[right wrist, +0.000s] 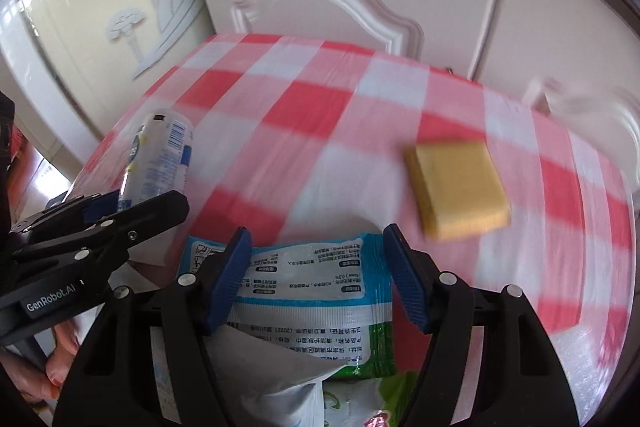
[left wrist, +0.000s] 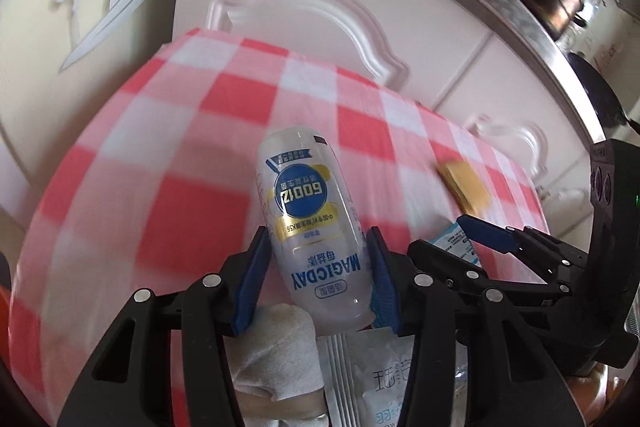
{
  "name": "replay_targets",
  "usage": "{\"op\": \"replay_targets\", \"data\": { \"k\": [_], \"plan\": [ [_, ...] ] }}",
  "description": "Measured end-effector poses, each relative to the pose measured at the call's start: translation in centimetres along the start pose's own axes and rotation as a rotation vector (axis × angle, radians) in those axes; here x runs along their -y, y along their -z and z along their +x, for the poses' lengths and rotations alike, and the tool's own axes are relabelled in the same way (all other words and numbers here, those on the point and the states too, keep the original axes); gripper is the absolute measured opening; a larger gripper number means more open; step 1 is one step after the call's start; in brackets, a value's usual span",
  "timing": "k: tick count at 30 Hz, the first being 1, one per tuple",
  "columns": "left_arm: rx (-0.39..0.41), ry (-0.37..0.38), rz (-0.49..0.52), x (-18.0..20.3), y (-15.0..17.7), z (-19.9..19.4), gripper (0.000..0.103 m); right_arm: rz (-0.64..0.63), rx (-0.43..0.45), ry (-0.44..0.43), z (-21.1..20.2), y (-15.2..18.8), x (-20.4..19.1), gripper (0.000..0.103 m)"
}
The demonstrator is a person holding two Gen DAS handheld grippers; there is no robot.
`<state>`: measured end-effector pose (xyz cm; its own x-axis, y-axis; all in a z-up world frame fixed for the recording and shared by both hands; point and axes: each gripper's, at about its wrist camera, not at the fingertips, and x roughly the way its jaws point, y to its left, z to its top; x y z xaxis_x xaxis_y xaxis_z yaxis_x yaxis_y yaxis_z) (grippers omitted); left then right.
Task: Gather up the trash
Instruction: 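Grasp the white MAGICDAY bottle with the left tool while the right tool approaches the white mesh scrubber, then close the right tool on the white mesh scrubber and lift it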
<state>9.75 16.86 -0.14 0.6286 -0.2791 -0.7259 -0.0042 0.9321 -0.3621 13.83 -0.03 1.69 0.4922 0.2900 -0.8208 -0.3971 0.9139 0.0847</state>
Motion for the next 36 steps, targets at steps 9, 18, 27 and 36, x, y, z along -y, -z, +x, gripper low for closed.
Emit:
{"op": "replay_targets", "data": {
  "k": [9, 18, 27, 36],
  "plan": [
    [-0.051, 0.060, 0.044, 2.2, 7.0, -4.3, 0.049, 0.073, 0.057, -0.040, -5.3, 8.3, -1.3, 0.068],
    [-0.038, 0.086, 0.056, 2.7, 9.2, -5.9, 0.049, 0.204, 0.211, -0.123, -10.6, 11.9, 0.1, 0.083],
    [0.014, 0.115, 0.044, 3.1, 7.6, -7.6, 0.047, 0.390, 0.361, 0.014, -15.4, 13.2, 7.4, 0.092],
    [-0.028, 0.098, 0.062, 3.5, 7.7, -6.7, 0.046, 0.520, 0.316, -0.054, -12.0, 12.7, 10.8, 0.092]
  ]
}}
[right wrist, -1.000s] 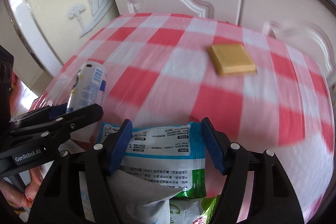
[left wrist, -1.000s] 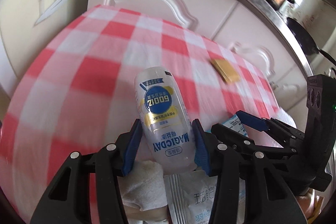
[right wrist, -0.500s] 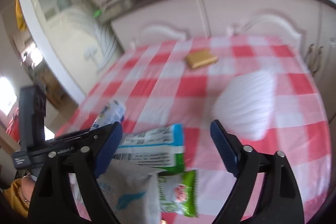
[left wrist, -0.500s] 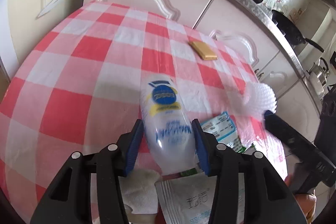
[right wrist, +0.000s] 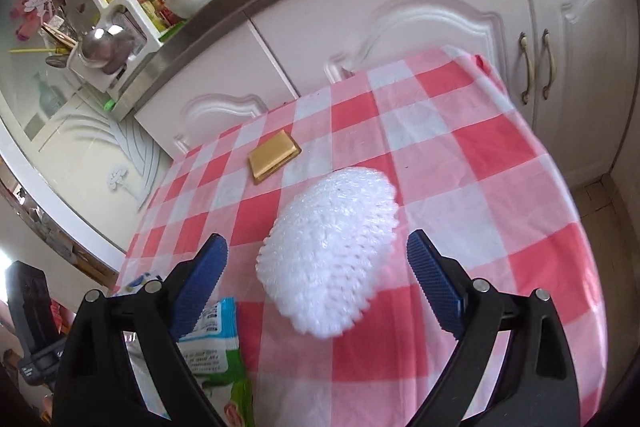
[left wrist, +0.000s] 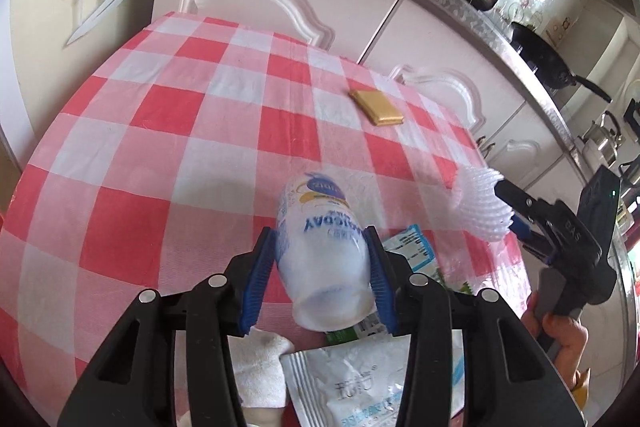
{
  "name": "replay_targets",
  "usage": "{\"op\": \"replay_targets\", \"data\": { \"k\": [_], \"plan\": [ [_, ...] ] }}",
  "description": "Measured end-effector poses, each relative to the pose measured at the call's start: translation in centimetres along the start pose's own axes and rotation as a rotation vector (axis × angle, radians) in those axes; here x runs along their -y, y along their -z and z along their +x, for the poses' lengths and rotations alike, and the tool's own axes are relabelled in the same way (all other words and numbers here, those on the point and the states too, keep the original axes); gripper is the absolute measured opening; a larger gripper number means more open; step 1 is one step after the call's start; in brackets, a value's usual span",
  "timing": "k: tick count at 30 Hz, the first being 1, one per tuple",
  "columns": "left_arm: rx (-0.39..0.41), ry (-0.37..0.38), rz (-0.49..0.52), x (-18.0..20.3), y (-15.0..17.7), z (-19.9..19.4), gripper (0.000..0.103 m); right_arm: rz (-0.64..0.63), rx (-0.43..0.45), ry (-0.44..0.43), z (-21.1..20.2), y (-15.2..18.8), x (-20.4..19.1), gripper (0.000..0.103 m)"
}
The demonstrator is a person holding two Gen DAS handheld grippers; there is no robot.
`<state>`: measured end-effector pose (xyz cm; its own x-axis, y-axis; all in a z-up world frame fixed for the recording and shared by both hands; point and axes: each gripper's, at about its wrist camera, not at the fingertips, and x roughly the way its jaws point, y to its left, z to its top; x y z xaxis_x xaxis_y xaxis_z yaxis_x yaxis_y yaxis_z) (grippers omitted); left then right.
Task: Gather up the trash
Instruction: 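Close the right tool on the white mesh scrubber and lift it, then carry the white bottle and mesh scrubber over the orange bucket with both tools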
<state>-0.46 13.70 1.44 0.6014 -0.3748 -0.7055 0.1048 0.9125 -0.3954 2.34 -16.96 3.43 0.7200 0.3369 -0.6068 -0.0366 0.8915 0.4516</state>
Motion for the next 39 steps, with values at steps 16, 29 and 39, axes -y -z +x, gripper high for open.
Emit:
{"op": "replay_targets", "data": {
  "k": [16, 29, 39],
  "plan": [
    [-0.031, -0.051, -0.007, -0.7, 0.0, 1.4, 0.045, -0.067, 0.003, 0.044, 1.4, 1.0, -1.0, 0.057],
    [0.030, -0.036, -0.013, 0.2, 0.8, -2.3, 0.044, -0.014, 0.060, -0.017, -1.9, 3.0, -0.3, 0.056],
    [0.094, -0.033, 0.009, 0.7, 2.3, -5.8, 0.044, -0.056, 0.111, 0.000, -5.3, 6.0, -1.2, 0.056]
  ]
}}
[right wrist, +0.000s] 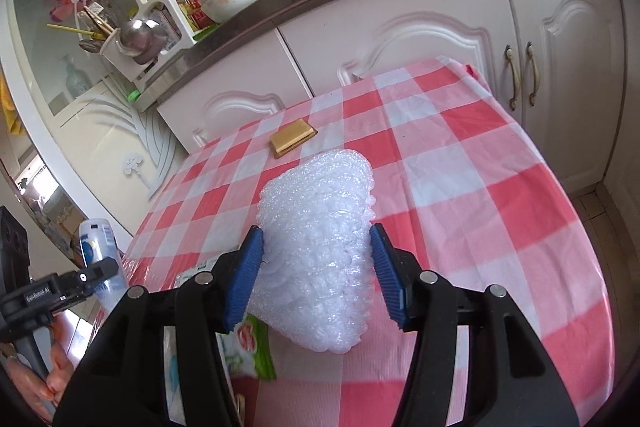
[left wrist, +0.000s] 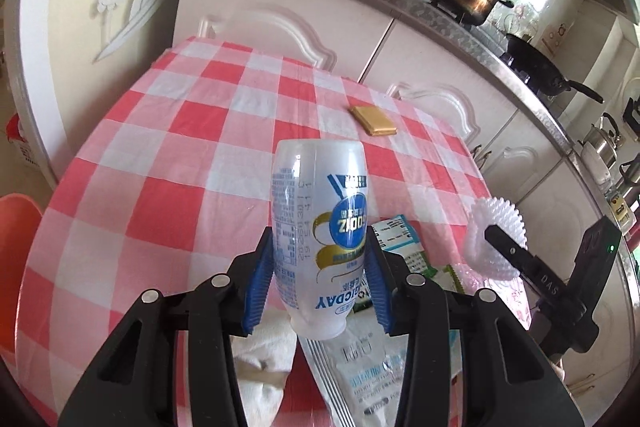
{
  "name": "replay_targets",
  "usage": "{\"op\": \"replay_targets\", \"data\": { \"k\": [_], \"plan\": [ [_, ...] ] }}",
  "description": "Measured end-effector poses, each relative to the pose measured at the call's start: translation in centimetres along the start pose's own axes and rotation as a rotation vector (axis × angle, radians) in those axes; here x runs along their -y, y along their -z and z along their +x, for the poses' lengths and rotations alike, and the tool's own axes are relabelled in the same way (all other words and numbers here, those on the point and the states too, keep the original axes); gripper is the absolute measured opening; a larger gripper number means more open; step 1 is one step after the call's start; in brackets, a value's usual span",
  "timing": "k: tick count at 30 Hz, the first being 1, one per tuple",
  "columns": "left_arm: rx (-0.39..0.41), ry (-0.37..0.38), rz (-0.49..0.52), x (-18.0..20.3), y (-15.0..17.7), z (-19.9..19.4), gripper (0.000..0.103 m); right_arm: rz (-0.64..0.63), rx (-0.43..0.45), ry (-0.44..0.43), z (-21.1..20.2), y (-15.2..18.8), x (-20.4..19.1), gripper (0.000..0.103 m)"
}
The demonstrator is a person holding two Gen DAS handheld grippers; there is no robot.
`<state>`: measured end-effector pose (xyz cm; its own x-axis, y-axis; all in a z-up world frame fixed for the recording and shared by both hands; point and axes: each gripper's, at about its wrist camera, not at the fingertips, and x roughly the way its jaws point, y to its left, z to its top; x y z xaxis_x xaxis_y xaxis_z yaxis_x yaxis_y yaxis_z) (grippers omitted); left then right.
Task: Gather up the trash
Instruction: 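Carry the white bottle and mesh scrubber over the orange bucket with both tools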
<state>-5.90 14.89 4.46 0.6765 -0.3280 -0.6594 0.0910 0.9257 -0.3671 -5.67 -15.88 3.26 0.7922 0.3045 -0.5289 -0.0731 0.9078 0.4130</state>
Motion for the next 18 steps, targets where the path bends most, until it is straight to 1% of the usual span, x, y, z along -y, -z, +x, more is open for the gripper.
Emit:
{"op": "replay_targets", "data": {
  "k": [2, 5, 10, 18],
  "plan": [
    [0.024, -0.005, 0.001, -0.1, 0.2, -0.8, 0.044, 0.002, 0.010, 0.004, -0.8, 0.5, 0.0, 0.056],
    [0.034, 0.000, -0.004, -0.5, 0.7, -1.9, 0.044, 0.003, 0.012, 0.005, -1.7, 1.2, -0.1, 0.056],
    [0.026, 0.016, -0.012, -1.2, 1.9, -3.5, 0.044, -0.024, 0.017, 0.005, -3.0, 2.3, -0.6, 0.056],
    [0.002, 0.037, -0.034, -2.9, 4.9, -5.7, 0.044, -0.015, 0.010, 0.007, -4.6, 3.6, -0.5, 0.056]
  ]
}}
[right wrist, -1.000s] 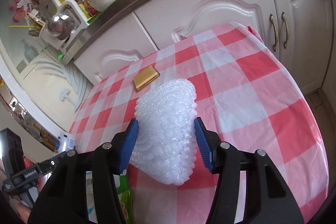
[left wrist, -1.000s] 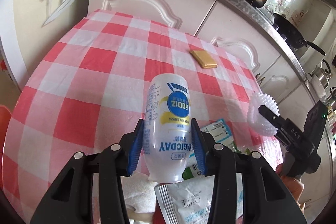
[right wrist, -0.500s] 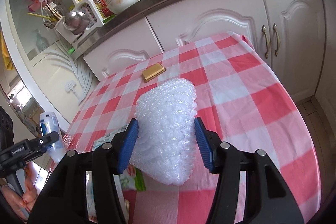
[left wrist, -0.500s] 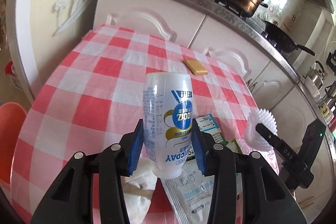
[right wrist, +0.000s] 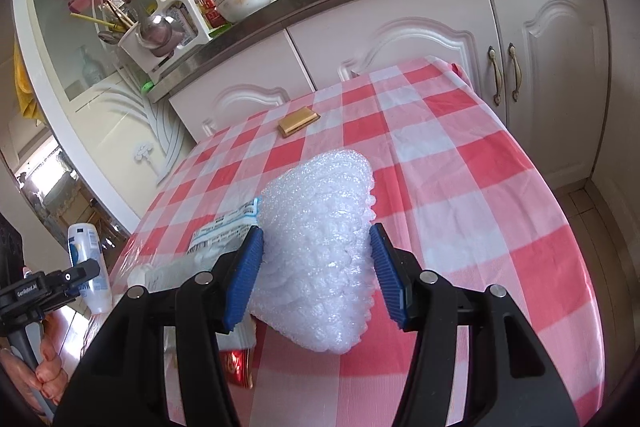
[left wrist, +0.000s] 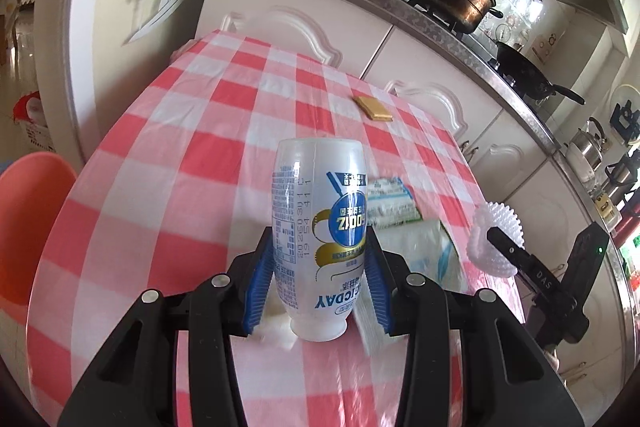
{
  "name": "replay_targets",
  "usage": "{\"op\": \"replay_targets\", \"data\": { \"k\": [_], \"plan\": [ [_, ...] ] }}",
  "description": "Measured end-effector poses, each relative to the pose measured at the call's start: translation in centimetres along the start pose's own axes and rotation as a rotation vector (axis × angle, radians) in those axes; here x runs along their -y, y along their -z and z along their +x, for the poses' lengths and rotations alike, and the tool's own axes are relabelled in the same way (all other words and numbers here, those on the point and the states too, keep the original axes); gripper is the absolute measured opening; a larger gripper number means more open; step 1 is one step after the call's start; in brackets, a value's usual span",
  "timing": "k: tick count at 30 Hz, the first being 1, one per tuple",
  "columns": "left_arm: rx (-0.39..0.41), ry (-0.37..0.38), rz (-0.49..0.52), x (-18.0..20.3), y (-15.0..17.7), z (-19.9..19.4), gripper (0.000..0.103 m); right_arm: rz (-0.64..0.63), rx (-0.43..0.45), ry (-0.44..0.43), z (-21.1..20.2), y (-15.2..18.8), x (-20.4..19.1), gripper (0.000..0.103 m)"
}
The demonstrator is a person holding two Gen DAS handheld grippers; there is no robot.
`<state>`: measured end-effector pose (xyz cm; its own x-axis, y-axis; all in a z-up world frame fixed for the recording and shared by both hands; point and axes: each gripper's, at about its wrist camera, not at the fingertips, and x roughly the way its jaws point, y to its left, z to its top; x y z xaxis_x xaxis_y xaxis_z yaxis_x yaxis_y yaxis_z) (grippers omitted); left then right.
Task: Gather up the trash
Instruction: 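Carry the white bottle and mesh scrubber over the orange bucket with both tools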
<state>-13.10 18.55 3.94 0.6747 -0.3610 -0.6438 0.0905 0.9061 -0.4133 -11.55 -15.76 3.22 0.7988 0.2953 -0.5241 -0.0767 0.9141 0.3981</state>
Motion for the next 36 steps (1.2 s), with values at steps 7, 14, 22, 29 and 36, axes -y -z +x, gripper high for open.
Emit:
{"op": "replay_targets", "data": {
  "k": [7, 14, 22, 29, 36],
  "plan": [
    [-0.032, 0.018, -0.020, -1.4, 2.1, -0.8, 0.044, 0.014, -0.012, 0.005, -1.2, 1.0, 0.1, 0.056],
    [-0.057, 0.037, -0.036, -2.8, 3.6, -1.0, 0.044, 0.039, -0.034, 0.020, -2.4, 1.9, 0.2, 0.056],
    [-0.050, 0.059, -0.061, -4.5, 4.0, -1.5, 0.044, 0.011, -0.049, 0.037, -3.6, 2.0, -1.5, 0.056],
    [-0.023, 0.056, -0.127, -7.8, 4.0, -2.6, 0.044, -0.030, -0.074, 0.012, -3.8, 1.4, -4.6, 0.056],
    [0.018, 0.029, -0.203, -11.9, 3.7, -4.5, 0.044, -0.055, -0.113, -0.068, -3.1, 0.4, -8.3, 0.056]
  ]
}}
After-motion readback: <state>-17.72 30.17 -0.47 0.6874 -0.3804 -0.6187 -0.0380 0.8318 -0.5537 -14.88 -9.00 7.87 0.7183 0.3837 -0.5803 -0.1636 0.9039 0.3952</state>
